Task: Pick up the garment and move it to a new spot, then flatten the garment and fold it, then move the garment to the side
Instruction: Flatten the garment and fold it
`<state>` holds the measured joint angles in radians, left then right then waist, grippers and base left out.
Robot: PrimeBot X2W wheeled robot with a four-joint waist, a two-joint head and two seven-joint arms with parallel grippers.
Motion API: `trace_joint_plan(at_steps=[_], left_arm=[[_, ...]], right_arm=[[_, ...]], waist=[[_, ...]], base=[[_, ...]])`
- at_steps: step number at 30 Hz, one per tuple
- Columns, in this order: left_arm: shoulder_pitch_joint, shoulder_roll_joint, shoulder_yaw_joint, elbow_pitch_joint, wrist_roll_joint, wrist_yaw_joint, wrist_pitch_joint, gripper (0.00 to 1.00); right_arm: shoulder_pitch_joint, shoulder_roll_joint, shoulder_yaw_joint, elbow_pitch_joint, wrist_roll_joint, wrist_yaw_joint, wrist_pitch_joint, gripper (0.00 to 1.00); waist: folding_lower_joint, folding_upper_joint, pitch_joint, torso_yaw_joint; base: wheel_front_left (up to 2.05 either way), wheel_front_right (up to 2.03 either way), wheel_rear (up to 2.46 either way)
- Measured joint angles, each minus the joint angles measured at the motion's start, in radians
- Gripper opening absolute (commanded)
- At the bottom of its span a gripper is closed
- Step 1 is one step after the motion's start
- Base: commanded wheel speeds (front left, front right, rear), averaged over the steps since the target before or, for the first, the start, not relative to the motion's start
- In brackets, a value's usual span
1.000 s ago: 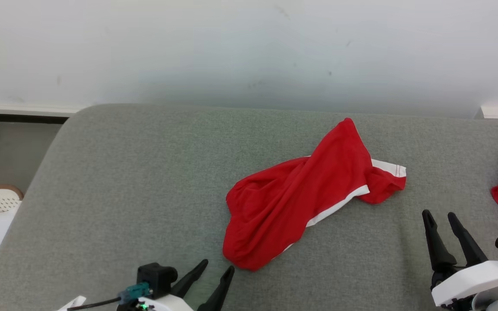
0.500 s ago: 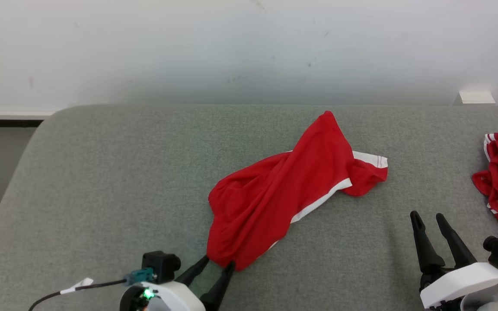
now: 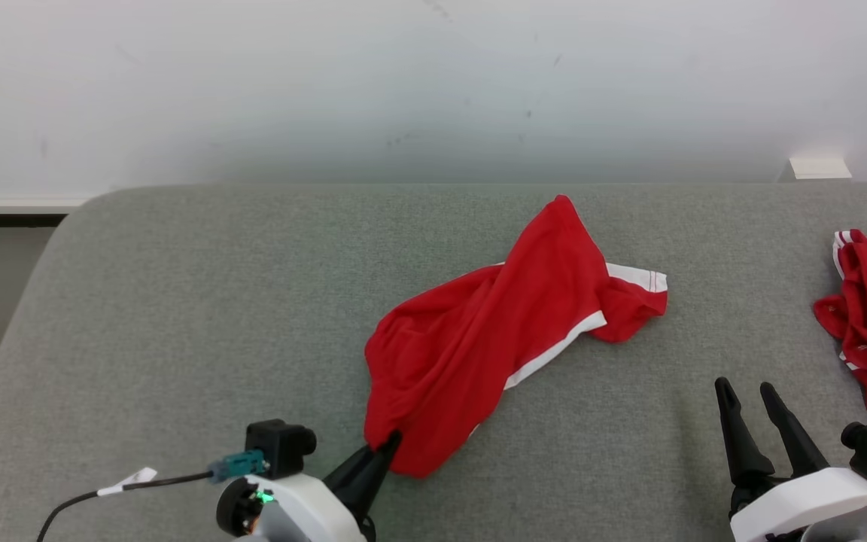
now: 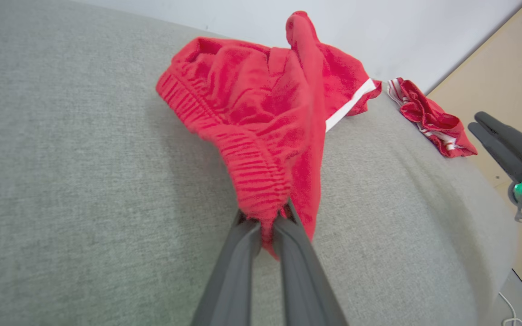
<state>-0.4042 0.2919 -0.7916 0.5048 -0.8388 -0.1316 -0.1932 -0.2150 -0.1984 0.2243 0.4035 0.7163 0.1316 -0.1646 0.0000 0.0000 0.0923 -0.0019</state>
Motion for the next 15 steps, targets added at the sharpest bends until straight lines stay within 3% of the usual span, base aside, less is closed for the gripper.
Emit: trace_joint_plan(at_steps=[6,9,15], left_arm=[[0.032,0.078,0.001,-0.179,-0.123,0.000,0.058,0.00],[0.037,0.119,0.061,-0.244,-0.185,0.046,0.092,0.00],[0.037,0.143,0.155,-0.281,-0.334,0.148,0.211,0.00]], right_arm=[[0.023,0.009,-0.028,-0.006,-0.009,0.000,0.015,1.00],[0.032,0.011,-0.037,-0.009,-0.018,0.000,0.028,1.00],[0.033,0.024,-0.041,-0.010,-0.030,0.000,0.068,1.00]], waist=[[0.0000,0.0000,-0.010,0.017],[0.0000,0.0000,-0.010,0.021],[0.0000,0.0000,0.001,0.006]], base=[[0.00,0.00,0.00],[0.00,0.00,0.00],[0.00,0.00,0.00]])
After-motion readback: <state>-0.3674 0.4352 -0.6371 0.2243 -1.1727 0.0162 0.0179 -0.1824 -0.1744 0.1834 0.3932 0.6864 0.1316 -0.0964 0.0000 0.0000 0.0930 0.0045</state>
